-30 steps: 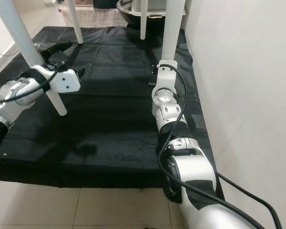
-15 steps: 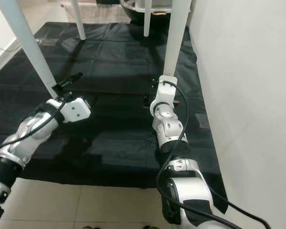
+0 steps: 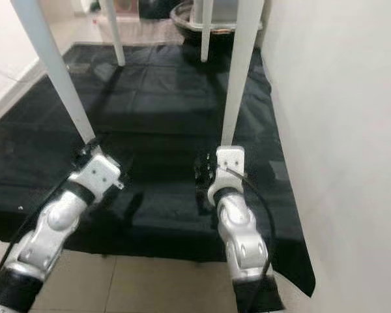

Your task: Building children table

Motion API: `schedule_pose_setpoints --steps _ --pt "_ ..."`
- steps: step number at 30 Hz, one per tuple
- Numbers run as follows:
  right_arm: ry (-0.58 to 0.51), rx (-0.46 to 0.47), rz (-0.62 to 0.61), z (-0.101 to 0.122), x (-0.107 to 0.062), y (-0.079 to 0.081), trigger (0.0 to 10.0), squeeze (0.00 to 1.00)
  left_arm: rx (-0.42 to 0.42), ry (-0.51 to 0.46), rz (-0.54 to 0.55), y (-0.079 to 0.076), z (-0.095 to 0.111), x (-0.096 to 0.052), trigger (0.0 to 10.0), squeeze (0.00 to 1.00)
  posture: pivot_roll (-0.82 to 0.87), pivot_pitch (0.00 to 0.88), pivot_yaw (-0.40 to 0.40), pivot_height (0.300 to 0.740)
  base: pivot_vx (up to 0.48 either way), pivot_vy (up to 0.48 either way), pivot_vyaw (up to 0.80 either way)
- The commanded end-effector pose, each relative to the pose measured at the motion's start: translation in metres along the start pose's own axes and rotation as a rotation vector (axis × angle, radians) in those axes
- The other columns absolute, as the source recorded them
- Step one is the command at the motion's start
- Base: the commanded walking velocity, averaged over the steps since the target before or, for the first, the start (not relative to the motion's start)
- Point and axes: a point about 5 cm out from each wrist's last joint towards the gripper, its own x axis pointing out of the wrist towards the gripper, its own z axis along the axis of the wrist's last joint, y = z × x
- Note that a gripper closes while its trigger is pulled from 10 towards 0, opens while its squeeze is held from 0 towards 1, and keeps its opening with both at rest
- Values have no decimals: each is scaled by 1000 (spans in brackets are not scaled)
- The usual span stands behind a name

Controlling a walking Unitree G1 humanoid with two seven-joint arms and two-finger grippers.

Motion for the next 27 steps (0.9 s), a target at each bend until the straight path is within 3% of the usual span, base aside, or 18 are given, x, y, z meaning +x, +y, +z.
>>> schedule_pose_setpoints --steps 1,3,4,5,10,11,13,14,19,27 --pt "-7 14 21 3 -2 5 10000 0 -36 29 -7 0 -1 -3 10000 0 56 48 6 740 0 0 0" --pt "5 8 36 -2 -11 9 10000 0 -139 80 -21 -10 -7 -12 10000 0 51 40 7 740 0 0 0" --pt "5 8 36 -2 -11 9 10000 0 -139 80 -21 -10 -7 -12 10000 0 51 40 7 740 0 0 0" --pt "13 13 47 -4 -14 10 10000 0 -191 110 -25 -16 -11 -17 10000 0 43 34 6 740 0 0 0" --pt "18 16 57 -6 -17 12 10000 0 -230 129 -39 -24 -13 -23 10000 0 37 29 1 740 0 0 0" --pt "29 19 64 -9 -20 13 10000 0 -283 160 -43 -32 -16 -29 10000 0 34 24 -4 740 0 0 0" --pt "29 19 64 -9 -20 13 10000 0 -283 160 -43 -32 -16 -29 10000 0 34 24 -4 740 0 0 0" --pt "42 15 70 -12 -23 13 10000 0 -322 187 -55 -41 -18 -34 10000 0 30 20 -7 740 0 0 0" --pt "71 0 65 -21 -26 11 10000 0 -362 230 -76 -55 -19 -41 10000 0 18 9 -14 740 -280 0 0" --pt "88 -8 56 -24 -27 9 10000 0 -364 252 -77 -56 -19 -41 10000 0 15 7 -14 740 -380 0 0"
